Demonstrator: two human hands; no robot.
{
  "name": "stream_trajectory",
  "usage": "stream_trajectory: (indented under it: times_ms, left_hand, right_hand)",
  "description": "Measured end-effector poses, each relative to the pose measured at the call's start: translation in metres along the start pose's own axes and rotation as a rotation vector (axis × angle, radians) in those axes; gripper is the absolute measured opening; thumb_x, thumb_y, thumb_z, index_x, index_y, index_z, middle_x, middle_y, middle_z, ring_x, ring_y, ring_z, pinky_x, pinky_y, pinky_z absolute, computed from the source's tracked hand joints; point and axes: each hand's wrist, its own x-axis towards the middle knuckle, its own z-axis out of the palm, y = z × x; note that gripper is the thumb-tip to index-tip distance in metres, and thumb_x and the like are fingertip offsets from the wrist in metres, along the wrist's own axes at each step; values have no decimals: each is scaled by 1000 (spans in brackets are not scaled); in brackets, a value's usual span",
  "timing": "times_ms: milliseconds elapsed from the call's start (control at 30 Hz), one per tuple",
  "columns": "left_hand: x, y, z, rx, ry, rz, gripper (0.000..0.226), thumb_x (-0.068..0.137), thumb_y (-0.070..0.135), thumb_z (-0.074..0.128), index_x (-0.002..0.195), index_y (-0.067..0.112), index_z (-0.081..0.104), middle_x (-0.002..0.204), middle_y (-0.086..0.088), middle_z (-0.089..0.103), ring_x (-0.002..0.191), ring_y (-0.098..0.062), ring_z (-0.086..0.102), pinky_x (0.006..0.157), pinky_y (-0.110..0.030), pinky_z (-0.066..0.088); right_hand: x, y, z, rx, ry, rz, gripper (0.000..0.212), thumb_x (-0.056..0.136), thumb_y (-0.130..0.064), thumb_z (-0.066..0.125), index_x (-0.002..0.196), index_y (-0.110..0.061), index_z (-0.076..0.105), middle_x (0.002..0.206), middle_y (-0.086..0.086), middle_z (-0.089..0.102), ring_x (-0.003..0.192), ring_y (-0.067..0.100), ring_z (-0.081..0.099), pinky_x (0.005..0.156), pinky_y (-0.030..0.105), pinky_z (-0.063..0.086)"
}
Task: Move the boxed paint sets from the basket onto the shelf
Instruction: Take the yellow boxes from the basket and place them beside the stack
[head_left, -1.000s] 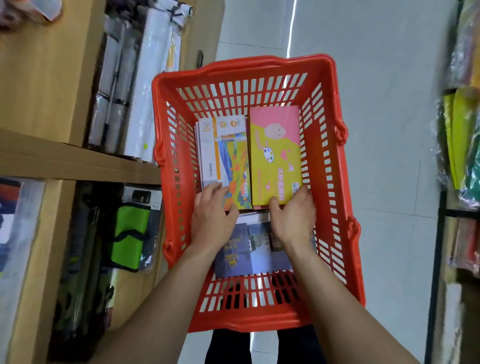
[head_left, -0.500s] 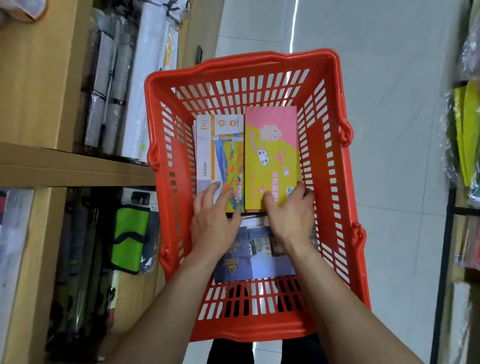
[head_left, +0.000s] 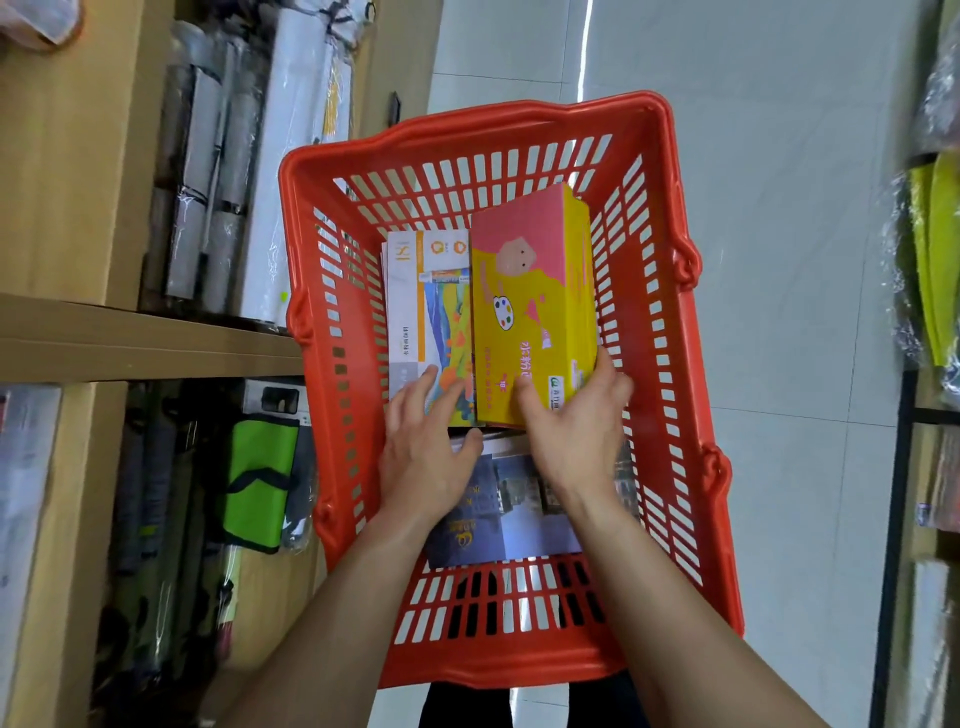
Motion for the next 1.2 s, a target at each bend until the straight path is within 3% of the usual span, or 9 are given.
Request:
stream_trajectory:
  times_ms: [200, 300, 433, 567, 667, 833, 1033, 1133, 1200]
  left_hand:
    - [0, 3, -6, -45, -21, -18, 58, 93, 35, 64, 148, 30, 46, 162, 5, 30, 148, -22, 20, 118, -37, 22]
    - [-1, 10, -14, -133, -42, -48, 54, 98, 36, 59, 149, 27, 45, 159, 5, 36, 145, -18, 28, 116, -32, 26]
    - [-13, 36, -36, -728, -75, -245, 51, 98, 47, 55, 143, 23, 51, 141, 0, 58, 105, 10, 59, 81, -1, 43]
    - [-27, 52, -53, -1018, -139, -243, 62, 70, 66, 69, 124, 37, 58, 125, 6, 70, 109, -10, 69, 92, -35, 56]
    - [-43, 56, -64, -1048, -54, -231, 49, 63, 61, 79, 109, 55, 63, 111, 18, 75, 102, -10, 73, 80, -29, 59]
    - [-73, 46, -95, -986, 154, -274, 51, 59, 62, 82, 105, 49, 65, 103, 18, 77, 91, -12, 76, 71, -31, 59]
    - [-93, 17, -147, -857, 289, -261, 38, 66, 55, 84, 94, 62, 59, 93, 32, 73, 77, 3, 73, 55, -15, 54]
    - [-97, 10, -160, -809, 327, -281, 48, 65, 53, 82, 105, 52, 57, 90, 38, 70, 76, 10, 70, 52, -10, 50]
    - [-100, 3, -164, -781, 346, -310, 57, 63, 53, 78, 114, 45, 55, 91, 38, 69, 77, 9, 70, 56, -15, 51]
  right_hand:
    - [18, -11, -18, 20, -171, 95, 94, 77, -60, 78, 145, -7, 40, 130, 12, 67, 120, 35, 63, 89, 35, 49]
    - [12, -19, -29, 52, -161, 98, 91, 76, -60, 80, 143, -8, 46, 105, 1, 71, 112, 31, 68, 96, 47, 54]
    - [-19, -17, -53, 214, -186, 120, 78, 74, -56, 84, 134, -16, 55, 103, -6, 76, 96, 18, 74, 91, 44, 60]
    - [-57, -7, -82, 529, -367, 76, 47, 81, -22, 87, 122, -20, 65, 108, -6, 81, 96, 15, 78, 81, 33, 63]
    - [-75, -10, -99, 564, -515, 38, 45, 84, -16, 84, 124, -21, 64, 113, -2, 80, 100, 19, 78, 83, 33, 63]
    - [-69, -24, -107, 386, -817, 5, 31, 93, -44, 71, 123, -42, 67, 118, -20, 75, 109, 3, 72, 94, 25, 56]
    - [1, -24, -59, 12, -525, -38, 58, 103, -37, 55, 153, -10, 43, 149, 9, 55, 131, 28, 58, 110, 44, 44]
    - [22, -28, -17, -6, -594, 9, 63, 102, -33, 58, 156, -8, 38, 147, 12, 55, 127, 30, 59, 108, 41, 46]
    - [26, -35, 10, 26, -616, 42, 56, 99, -34, 63, 145, -5, 48, 132, 13, 64, 107, 25, 67, 91, 26, 53]
